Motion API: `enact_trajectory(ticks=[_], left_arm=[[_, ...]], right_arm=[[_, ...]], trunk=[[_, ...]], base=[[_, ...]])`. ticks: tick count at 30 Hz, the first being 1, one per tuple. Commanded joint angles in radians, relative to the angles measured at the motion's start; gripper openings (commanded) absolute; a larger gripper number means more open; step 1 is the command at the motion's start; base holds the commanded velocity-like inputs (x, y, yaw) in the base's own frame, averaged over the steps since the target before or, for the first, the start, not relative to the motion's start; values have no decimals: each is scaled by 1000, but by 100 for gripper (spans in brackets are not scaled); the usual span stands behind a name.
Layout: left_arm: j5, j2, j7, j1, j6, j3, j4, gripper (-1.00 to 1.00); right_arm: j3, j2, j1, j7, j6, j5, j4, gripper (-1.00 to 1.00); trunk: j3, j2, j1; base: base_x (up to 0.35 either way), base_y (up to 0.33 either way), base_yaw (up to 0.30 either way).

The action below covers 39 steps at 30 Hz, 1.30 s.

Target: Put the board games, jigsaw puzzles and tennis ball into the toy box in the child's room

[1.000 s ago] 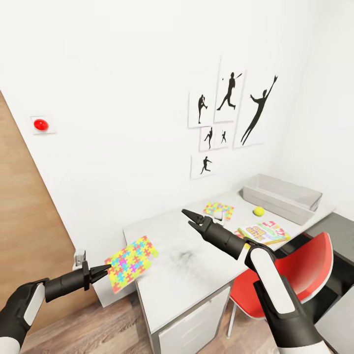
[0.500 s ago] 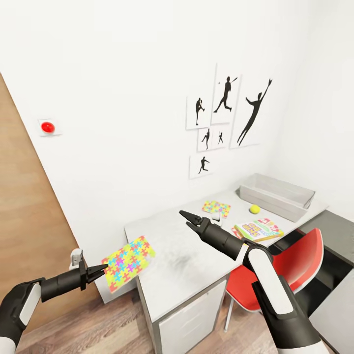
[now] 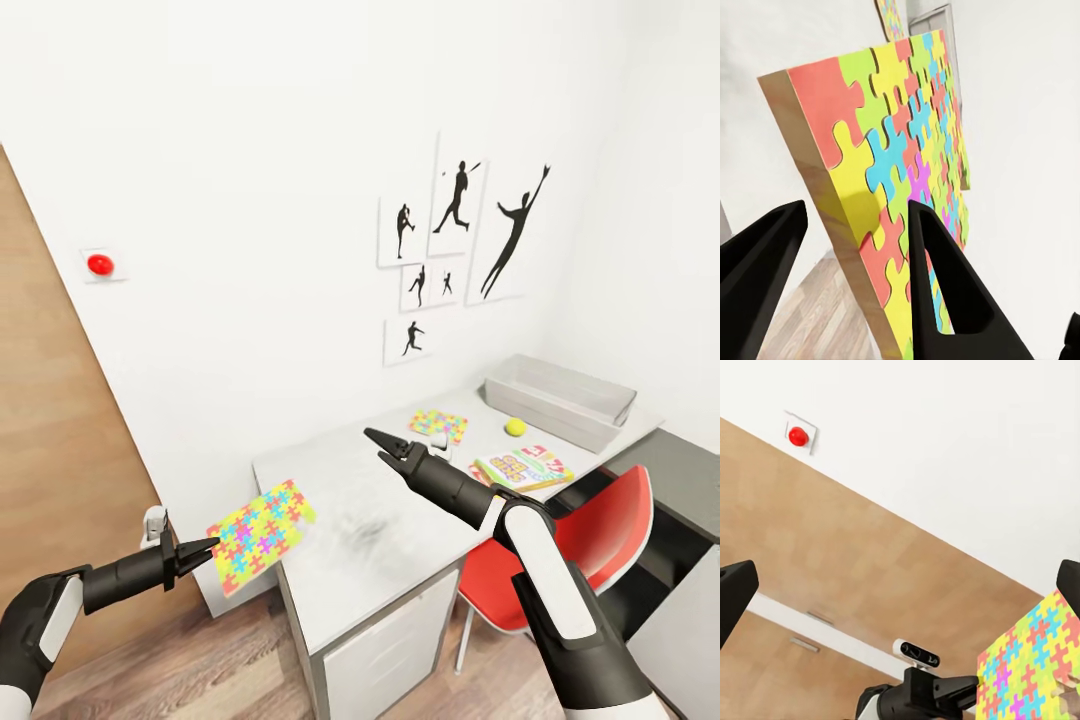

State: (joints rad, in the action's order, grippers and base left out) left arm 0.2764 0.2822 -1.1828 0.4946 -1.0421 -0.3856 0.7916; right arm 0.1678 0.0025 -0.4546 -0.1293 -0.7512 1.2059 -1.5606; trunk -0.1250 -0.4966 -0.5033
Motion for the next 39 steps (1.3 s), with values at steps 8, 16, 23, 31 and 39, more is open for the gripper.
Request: enact_trajectory(ticks=[8,16,23,31,39], left_arm=[[-1,0,-3,1,-4,-1,0,-100],[0,0,-3,1,-4,-1,0,-100],[-2,0,-3,1,-4,0,0,-100],[-1,1,-3,1,-4,0,0,-100],[0,2,-3,1,-4,1,0,-100]], right_arm=[[0,0,-1,-4,-4,-4,0,100],[1,1,-1,-4,-4,-4,1,100],[2,1,-1,-4,-4,-5,1,100],[1,1,-1,-4,-4,-4,1,100],[1,1,-1,-4,-4,-4,1,100]], trunk=[[31,55,30],[60,97,53],[68,97,53],[78,97,53],[87,97,53]], base=[[0,0,-151],[-6,0,-181],[-196,0,-182],[-33,0,-182],[-1,0,-182]])
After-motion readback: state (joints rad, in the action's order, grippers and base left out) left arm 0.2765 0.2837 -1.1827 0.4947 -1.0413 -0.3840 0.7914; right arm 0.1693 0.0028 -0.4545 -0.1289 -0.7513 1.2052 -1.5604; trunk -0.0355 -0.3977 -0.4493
